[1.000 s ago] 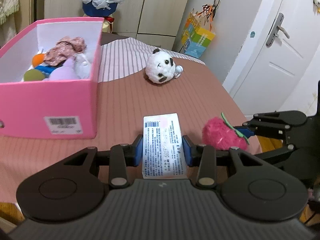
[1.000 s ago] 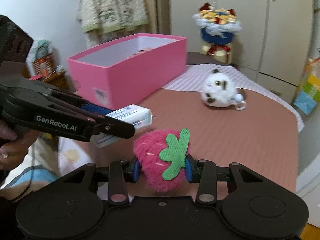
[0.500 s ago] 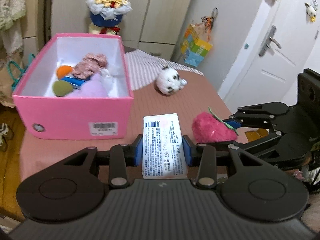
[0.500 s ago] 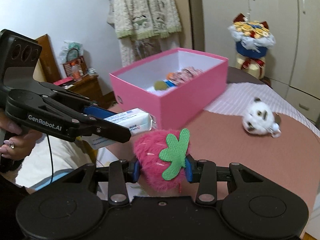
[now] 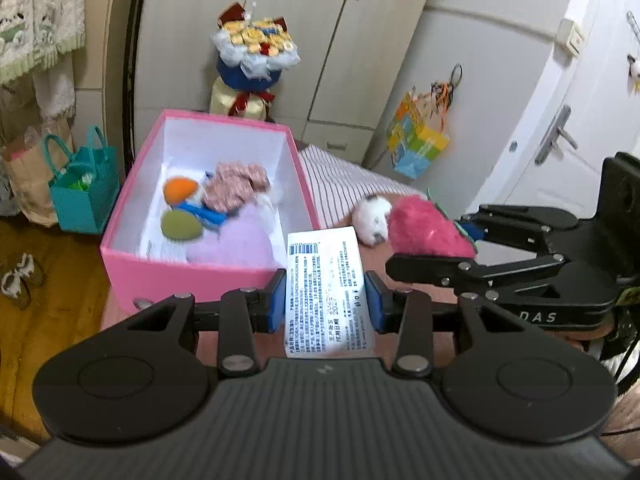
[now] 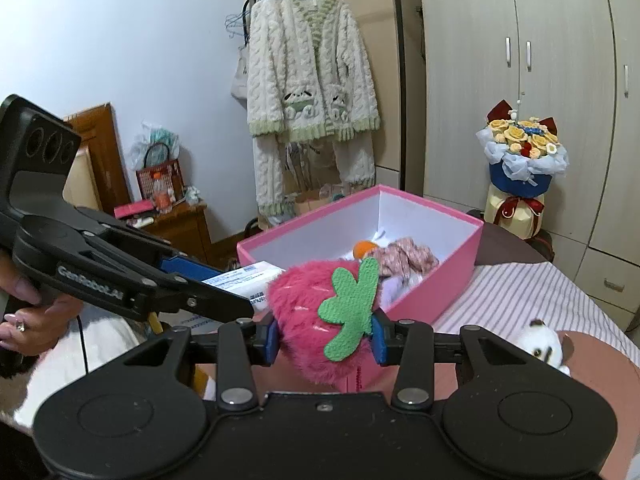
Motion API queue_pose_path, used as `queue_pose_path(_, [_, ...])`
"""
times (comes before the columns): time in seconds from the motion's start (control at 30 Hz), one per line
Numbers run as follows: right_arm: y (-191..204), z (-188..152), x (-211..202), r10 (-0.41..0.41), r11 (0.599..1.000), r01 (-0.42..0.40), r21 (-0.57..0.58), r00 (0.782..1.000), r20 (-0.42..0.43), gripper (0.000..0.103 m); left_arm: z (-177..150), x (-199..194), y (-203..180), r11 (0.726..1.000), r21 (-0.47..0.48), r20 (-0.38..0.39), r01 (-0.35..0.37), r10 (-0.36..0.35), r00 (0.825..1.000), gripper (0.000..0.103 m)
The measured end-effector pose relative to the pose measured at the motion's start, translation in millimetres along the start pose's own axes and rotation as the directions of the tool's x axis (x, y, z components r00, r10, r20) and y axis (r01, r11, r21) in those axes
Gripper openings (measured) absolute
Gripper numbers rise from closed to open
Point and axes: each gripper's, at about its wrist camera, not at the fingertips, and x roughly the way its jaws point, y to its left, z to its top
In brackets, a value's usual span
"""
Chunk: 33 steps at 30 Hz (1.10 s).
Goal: Organize soft objects
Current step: 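Lift the wipes packet and strawberry plush and carry both tools over the pink box, then open the left tool to drop the packet while the right tool releases the strawberry into the box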
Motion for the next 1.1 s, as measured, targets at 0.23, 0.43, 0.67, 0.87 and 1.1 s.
queue_pose_path(0.23, [-15, 24, 34, -0.070, 0.998, 0.070, -0.004, 0.997, 0.021, 0.048, 28, 16, 33, 1.000, -0.027, 0.052, -0.003, 0.004, 0.999, 0.039])
queue_pose_path(0.43, [-32, 40, 77, -0.174, 0.984, 0.174, -0.044, 0.985, 0.005, 0.048, 47, 51, 62, 0.998, -0.057, 0.063, -0.033, 0.037, 0.997, 0.039])
queue_pose_path(0.67, [-50, 52, 127, -0.162, 0.985, 0.159, -0.062, 0.986, -0.040, 0.048, 68, 104, 91, 0.995, -0.078, 0.012, -0.064, 0.065, 0.998, 0.039])
queue_pose_path(0.87, [-64, 60, 167, -0.158, 0.986, 0.151, -0.067, 0.982, -0.103, 0.048, 75, 140, 105, 0.989, -0.078, -0.028, -0.128, 0.126, 0.992, 0.039])
queue_pose_path(1.1, [-69, 58, 193, -0.233, 0.967, 0.217, -0.134, 0.965, -0.122, 0.050, 85, 161, 111, 0.981, -0.023, -0.044, -0.191, 0.190, 0.981, 0.039])
